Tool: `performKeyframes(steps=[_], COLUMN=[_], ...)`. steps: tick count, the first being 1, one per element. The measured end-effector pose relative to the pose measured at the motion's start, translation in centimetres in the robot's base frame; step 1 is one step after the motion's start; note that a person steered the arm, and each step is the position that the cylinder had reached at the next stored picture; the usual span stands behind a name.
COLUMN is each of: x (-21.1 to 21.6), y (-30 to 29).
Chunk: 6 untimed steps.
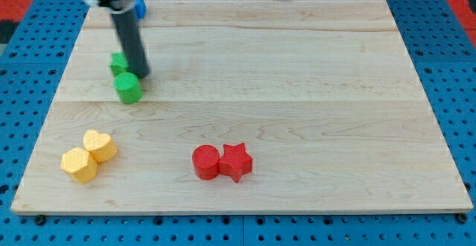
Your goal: Move the green star diagonal to the blue triangle
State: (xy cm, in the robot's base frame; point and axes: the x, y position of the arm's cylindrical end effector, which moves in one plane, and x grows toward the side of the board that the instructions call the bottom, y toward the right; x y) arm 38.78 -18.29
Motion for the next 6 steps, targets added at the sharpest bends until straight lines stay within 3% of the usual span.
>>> performKeyframes(steps=[2, 3, 4, 6], x=[0.9, 0.9, 1.5, -1.9], y=[-1.1, -6.9, -8.0, -1.6])
